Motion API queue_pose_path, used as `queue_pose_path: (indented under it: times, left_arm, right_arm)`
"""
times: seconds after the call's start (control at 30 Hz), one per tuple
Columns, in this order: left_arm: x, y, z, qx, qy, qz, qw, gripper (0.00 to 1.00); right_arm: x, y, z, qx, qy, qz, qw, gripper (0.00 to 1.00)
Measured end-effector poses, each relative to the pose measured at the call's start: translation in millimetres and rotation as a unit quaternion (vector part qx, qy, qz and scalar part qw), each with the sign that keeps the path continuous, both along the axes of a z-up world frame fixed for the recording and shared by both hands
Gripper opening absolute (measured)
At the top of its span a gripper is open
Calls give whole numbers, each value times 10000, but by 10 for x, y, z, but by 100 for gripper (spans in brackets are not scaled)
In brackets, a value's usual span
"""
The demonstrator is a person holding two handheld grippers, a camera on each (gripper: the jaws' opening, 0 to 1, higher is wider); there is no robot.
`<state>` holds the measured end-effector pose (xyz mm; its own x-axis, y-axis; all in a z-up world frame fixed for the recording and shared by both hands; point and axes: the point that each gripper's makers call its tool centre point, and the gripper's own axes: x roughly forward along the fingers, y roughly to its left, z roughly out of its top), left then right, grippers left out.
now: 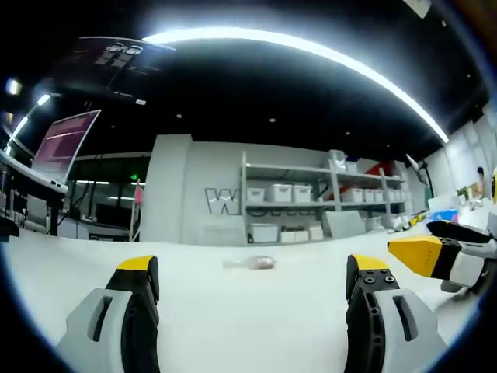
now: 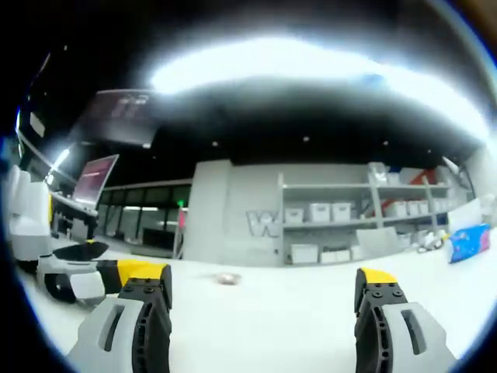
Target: Open the resealable bag by pulling the two sides of the seal apart until the entire bag opening is separated and visibly accessible.
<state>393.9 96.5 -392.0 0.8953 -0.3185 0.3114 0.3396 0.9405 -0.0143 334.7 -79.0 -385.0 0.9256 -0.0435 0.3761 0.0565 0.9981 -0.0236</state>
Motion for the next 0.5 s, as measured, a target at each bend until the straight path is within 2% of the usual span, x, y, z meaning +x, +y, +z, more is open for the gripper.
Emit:
queue_pose_path:
  times: [0.5]
  left_arm:
    - [-58,16,19,0,-7,13,10000,99]
  right_arm:
    - [-29,5,9,0,-2,-1,10000,100]
